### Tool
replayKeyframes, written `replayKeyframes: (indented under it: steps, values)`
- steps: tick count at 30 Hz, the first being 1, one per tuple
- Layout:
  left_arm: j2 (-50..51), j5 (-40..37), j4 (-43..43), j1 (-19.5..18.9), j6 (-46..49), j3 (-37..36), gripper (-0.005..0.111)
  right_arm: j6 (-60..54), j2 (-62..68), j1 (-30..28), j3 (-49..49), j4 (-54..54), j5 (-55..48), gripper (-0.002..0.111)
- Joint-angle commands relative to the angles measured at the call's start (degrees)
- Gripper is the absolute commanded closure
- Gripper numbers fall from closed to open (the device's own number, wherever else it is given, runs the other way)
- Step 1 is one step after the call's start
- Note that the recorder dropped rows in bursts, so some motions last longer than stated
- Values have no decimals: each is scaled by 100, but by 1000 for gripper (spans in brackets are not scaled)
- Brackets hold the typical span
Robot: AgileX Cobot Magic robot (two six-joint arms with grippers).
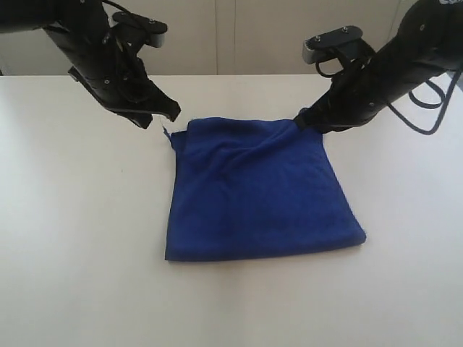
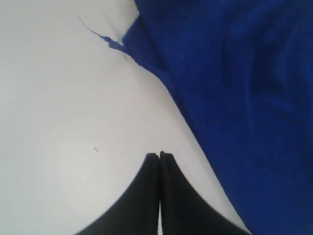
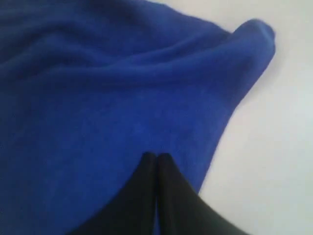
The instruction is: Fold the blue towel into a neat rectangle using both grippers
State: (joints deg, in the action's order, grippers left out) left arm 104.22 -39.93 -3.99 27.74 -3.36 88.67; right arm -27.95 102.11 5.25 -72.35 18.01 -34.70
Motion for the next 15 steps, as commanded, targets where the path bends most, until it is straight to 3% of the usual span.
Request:
replayKeyframes:
  steps: [1,8,15]
  values:
    - [-370,-310,161,493,34,-279,107,426,-372,-25,85,-9,-791,108]
    - [-552,425,161,1293,-337,-1250,107,616,-1158,-25,1163,-9,-777,108]
    - [-552,1313,184,1407,-497,-2153,107,616,-1353,-13,2222,27,-83,108]
